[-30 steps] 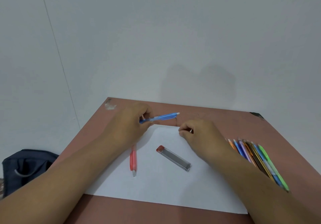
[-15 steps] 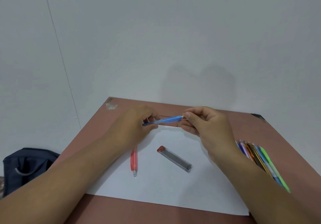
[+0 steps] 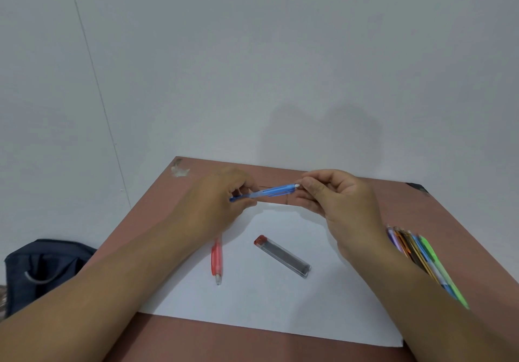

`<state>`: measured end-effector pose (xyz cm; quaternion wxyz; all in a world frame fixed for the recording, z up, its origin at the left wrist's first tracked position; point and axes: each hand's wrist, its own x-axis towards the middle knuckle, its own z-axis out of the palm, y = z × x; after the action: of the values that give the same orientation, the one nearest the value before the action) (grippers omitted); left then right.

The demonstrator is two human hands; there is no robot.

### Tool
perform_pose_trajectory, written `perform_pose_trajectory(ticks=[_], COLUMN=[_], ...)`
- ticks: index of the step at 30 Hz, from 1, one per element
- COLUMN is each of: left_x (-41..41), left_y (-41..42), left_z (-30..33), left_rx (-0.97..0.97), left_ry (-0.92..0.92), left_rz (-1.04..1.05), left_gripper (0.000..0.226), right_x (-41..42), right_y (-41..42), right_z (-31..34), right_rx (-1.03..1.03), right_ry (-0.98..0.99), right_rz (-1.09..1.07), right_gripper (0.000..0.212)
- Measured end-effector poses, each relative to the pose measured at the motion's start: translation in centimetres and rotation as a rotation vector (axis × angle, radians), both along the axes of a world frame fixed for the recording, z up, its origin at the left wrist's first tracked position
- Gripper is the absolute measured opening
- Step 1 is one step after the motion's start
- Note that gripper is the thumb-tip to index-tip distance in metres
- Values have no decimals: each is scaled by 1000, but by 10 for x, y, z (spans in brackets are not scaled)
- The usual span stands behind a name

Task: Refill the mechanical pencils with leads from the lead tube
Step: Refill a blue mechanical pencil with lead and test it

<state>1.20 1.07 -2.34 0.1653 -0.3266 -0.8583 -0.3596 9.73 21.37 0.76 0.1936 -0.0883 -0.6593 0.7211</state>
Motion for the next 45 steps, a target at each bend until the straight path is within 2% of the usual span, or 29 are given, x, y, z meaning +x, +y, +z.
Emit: perform_pose_trajectory(ticks=[11, 20, 27, 33, 37, 39, 41, 42, 45], left_x=[0, 3, 15, 25, 36, 43, 48, 50, 53], left_y=[0, 3, 8, 11, 17, 22, 25, 26, 26], left_z=[-2, 0, 2, 6, 11, 16, 21, 23, 27], left_rx=[19, -8, 85, 120, 160, 223, 318, 360, 447], left_ry=[13, 34, -24, -69, -225, -396, -573, -654, -879], left_rz=[-6, -20, -81, -68, -80, -131, -182, -207, -283], left_gripper=[15, 16, 19, 18, 19, 18, 9, 14, 55], right_x=[-1, -1, -1, 1, 0, -1, -3, -3, -3], right_y=[4, 3, 4, 8, 2, -3, -5, -5, 2], right_z=[0, -3, -3, 0, -2, -1, 2, 4, 12], right_rx=[-26, 48, -110, -166, -190, -240, -395, -499, -782], right_ry=[-33, -51, -52, -71, -142, -114, -65, -34, 83], right_rz=[12, 34, 115, 188, 219, 211, 166, 153, 188], right_gripper=[7, 6, 14, 21, 43, 45, 42, 40, 40])
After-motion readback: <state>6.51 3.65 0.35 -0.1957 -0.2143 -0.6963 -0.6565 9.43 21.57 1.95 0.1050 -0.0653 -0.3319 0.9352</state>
